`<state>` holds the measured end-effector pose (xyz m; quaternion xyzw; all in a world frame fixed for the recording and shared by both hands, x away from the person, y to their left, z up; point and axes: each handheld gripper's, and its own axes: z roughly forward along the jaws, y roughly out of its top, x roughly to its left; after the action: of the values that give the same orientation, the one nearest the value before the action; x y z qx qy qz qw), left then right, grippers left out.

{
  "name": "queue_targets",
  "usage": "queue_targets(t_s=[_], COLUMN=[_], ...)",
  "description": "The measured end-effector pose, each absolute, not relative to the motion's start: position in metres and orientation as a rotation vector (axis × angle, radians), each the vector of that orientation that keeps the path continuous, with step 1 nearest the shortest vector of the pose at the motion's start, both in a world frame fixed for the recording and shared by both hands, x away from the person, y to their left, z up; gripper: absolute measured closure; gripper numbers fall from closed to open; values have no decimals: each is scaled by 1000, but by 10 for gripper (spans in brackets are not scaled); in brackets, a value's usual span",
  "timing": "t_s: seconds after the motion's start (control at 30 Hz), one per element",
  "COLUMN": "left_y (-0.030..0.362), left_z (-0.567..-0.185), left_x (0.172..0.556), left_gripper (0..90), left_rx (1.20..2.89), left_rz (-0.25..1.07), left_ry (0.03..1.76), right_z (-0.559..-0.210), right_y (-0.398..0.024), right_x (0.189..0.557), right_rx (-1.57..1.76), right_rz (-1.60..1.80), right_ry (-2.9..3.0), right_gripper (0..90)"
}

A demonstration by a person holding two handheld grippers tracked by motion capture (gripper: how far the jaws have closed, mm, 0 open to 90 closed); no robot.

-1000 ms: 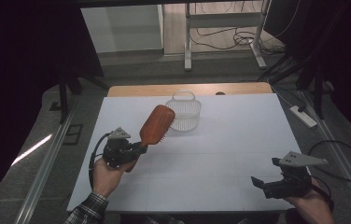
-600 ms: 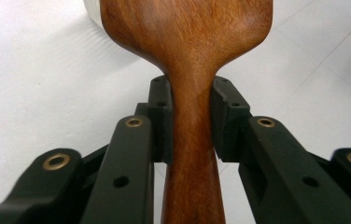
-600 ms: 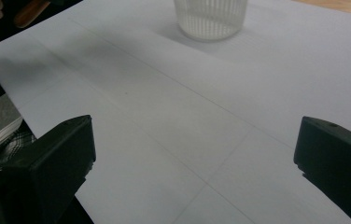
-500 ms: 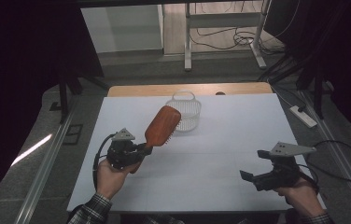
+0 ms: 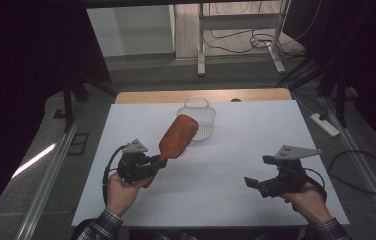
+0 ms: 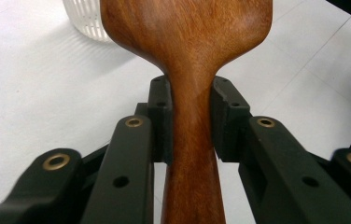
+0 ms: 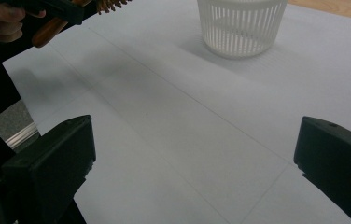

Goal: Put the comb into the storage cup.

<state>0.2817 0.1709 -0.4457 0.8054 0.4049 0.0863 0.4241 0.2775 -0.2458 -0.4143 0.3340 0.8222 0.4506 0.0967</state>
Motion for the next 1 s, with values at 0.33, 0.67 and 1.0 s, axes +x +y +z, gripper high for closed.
queue_targets(t_s=[0.33, 0.67, 1.0], left_y=[164, 156, 147], left_z=[-444, -442, -441], left_x=[279, 279, 280], left_gripper=[720, 721, 720], left_rx=[2005, 2004, 2007], left_rz=[214, 206, 215], left_ry=[998, 969, 944], right_z=[-412, -411, -409], right_y=[-229, -212, -195], right_x=[289, 299, 309], right_rx=[995, 986, 971], right_rz=[1343, 1362, 1383], right_ry=[2445, 2462, 2480], right_gripper=[0, 0, 0])
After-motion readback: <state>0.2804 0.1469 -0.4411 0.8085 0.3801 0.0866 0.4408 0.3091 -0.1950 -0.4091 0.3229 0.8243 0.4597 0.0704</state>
